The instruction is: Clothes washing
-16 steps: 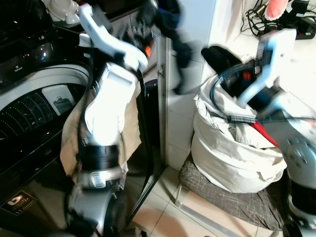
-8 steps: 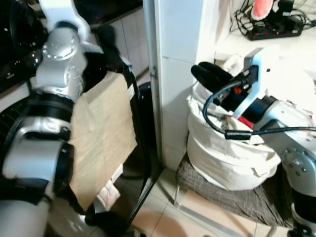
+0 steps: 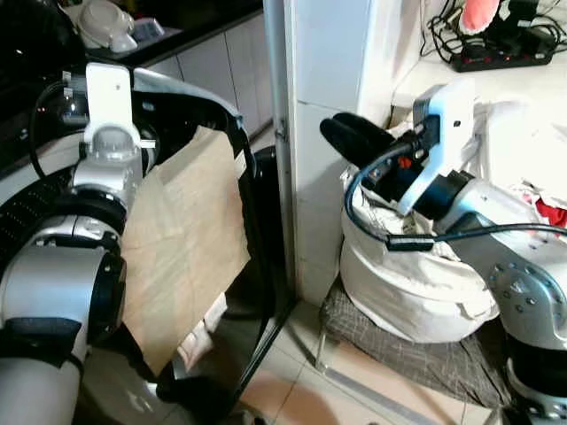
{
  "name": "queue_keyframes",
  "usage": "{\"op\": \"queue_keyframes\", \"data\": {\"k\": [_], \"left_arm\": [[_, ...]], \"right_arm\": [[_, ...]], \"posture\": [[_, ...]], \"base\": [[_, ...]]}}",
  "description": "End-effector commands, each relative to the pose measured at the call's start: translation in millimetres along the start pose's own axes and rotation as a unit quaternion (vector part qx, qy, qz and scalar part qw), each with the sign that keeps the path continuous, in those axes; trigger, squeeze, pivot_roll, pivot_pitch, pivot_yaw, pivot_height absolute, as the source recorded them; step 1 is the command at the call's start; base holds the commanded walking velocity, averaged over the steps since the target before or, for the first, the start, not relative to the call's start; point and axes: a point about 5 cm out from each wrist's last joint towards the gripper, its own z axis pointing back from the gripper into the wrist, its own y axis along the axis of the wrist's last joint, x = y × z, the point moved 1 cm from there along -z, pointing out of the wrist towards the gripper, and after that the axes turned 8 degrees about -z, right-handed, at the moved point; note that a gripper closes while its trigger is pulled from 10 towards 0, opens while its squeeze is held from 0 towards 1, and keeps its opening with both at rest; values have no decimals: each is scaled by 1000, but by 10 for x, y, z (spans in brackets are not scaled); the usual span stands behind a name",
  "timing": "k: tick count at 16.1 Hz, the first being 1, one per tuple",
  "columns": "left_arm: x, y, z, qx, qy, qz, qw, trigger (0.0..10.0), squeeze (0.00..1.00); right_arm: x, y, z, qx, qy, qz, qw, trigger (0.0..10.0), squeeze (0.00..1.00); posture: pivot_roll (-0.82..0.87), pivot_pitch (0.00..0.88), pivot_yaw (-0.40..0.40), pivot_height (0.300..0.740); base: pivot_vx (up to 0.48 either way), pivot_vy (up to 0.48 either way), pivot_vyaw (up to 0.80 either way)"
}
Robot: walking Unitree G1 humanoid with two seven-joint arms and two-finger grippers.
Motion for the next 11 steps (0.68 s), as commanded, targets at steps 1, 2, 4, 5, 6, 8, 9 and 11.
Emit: {"op": "queue_keyframes", "data": {"k": [1, 2, 4, 5, 6, 8, 9, 11], "left_arm": [[-18, -76, -6, -28, 0, 49, 998, 10000, 1000], [-46, -85, -10, -26, 6, 29, 999, 10000, 1000], [-114, -111, -21, -28, 18, 22, 999, 10000, 1000], [-130, -115, -25, -28, 18, 23, 999, 10000, 1000], [-156, -111, -29, -27, 20, 25, 999, 10000, 1000], [-118, 12, -30, 6, 0, 29, 1000, 10000, 1000], [131, 218, 17, 56, -83, 60, 993, 10000, 796], [809, 449, 289, 132, -283, 99, 945, 10000, 0]], "right_arm": [[-159, -53, 36, -24, 54, -1, 998, 10000, 0], [-153, -62, 45, -28, 51, 0, 998, 10000, 0], [-106, -56, 58, -29, 35, 4, 999, 10000, 0], [-81, -45, 62, -27, 28, 6, 999, 10000, 0], [-58, -33, 65, -25, 21, 8, 999, 10000, 0], [135, -7, 76, -20, -51, 23, 998, 10000, 0], [439, -6, 103, -16, -161, 34, 986, 10000, 0], [999, -30, 274, -8, -333, 44, 942, 10000, 1000]], "posture": [[-146, 0, 134, 740], [-146, 0, 134, 740], [-147, 0, 134, 740], [-149, 0, 134, 740], [-149, 0, 135, 740], [-147, 0, 131, 740], [-150, 0, 133, 740], [-163, 0, 142, 740]], "base": [[0, 0, 0], [0, 0, 0], [0, 0, 0], [0, 0, 0], [0, 0, 0], [0, 0, 0], [0, 0, 0], [0, 0, 0]]}}
